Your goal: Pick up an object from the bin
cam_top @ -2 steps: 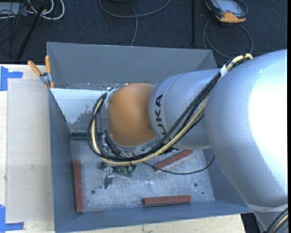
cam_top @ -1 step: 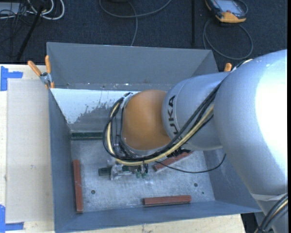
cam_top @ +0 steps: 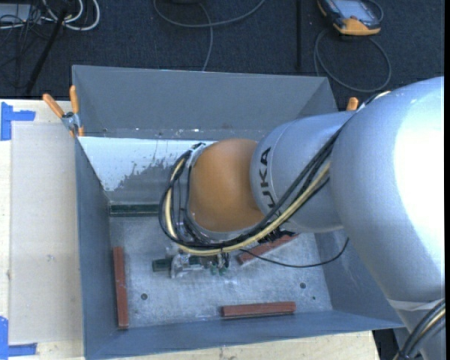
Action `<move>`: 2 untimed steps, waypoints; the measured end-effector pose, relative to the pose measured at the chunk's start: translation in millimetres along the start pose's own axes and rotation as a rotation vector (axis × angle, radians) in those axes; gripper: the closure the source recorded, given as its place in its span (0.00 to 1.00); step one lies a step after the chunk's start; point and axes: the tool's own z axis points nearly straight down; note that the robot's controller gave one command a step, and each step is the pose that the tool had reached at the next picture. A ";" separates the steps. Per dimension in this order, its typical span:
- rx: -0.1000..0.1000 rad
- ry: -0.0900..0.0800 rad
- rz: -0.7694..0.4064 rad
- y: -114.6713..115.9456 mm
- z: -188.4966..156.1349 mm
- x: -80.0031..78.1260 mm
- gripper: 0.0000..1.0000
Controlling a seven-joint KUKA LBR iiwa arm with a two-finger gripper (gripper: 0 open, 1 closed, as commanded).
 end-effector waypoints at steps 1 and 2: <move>0.007 0.016 -0.088 2.5 -123.5 20.2 1.00; 0.007 0.016 -0.087 2.2 -123.4 20.2 1.00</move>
Offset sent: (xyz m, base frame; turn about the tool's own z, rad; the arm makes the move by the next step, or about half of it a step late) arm 0.0000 0.0000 0.0000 0.0000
